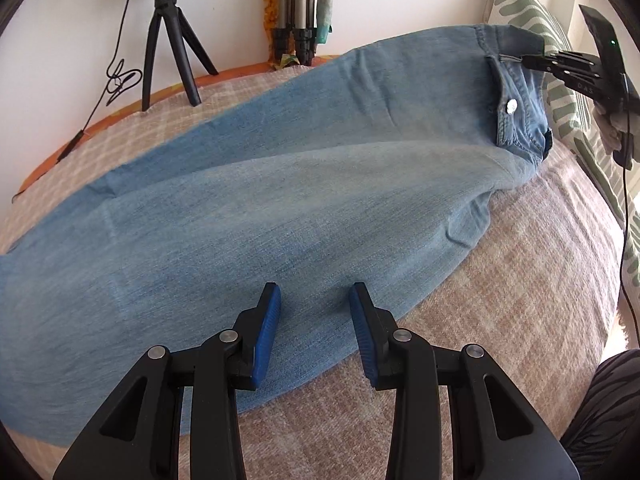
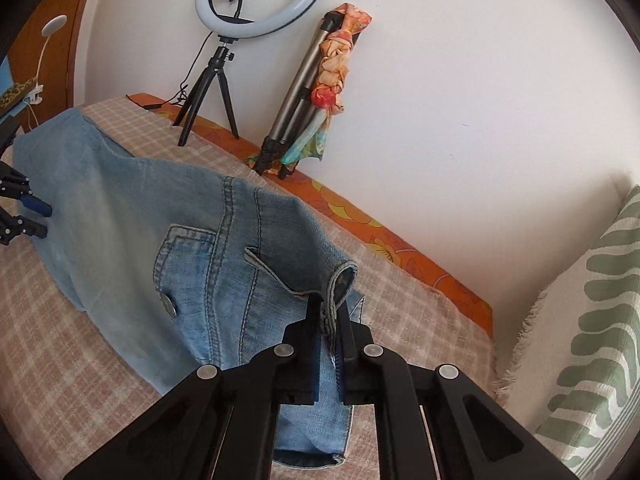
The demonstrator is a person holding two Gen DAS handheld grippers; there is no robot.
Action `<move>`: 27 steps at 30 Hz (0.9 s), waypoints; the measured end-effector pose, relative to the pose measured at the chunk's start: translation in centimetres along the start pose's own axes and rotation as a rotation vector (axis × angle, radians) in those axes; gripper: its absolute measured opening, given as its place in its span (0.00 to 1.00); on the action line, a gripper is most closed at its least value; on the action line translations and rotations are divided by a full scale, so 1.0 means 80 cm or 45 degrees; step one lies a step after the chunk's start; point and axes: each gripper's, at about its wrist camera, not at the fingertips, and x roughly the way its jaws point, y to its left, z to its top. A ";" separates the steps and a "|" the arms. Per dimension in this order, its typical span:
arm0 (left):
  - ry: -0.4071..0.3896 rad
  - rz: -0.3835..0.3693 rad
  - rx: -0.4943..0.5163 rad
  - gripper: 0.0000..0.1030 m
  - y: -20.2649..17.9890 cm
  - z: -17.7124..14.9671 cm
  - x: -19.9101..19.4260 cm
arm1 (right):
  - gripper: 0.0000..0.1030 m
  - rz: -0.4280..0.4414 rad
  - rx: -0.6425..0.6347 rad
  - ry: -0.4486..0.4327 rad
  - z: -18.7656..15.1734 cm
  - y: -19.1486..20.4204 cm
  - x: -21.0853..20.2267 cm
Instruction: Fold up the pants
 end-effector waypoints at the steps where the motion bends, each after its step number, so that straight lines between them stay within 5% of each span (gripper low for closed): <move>1: -0.001 -0.004 0.000 0.33 0.000 -0.001 0.000 | 0.02 -0.007 0.011 0.030 0.004 -0.006 0.018; 7: -0.007 -0.022 0.010 0.33 0.002 -0.005 0.000 | 0.02 -0.020 0.052 0.193 0.005 -0.018 0.114; 14: -0.004 -0.030 0.020 0.34 0.001 -0.007 0.000 | 0.03 0.026 0.117 0.296 -0.006 -0.028 0.170; 16: -0.005 -0.029 0.019 0.34 0.001 -0.007 -0.001 | 0.12 0.012 0.136 0.362 -0.009 -0.033 0.181; 18: -0.009 -0.024 0.019 0.34 0.000 -0.006 -0.004 | 0.36 -0.093 0.188 0.381 -0.009 -0.044 0.176; 22: -0.036 -0.012 0.038 0.33 -0.004 -0.008 -0.022 | 0.48 -0.119 0.408 0.306 -0.022 -0.080 0.118; 24: -0.051 -0.016 0.046 0.33 -0.006 -0.009 -0.032 | 0.71 -0.116 0.558 0.295 -0.041 -0.092 0.085; 27: -0.063 -0.022 0.079 0.33 -0.014 -0.011 -0.045 | 0.71 -0.002 0.786 0.270 -0.081 -0.094 0.038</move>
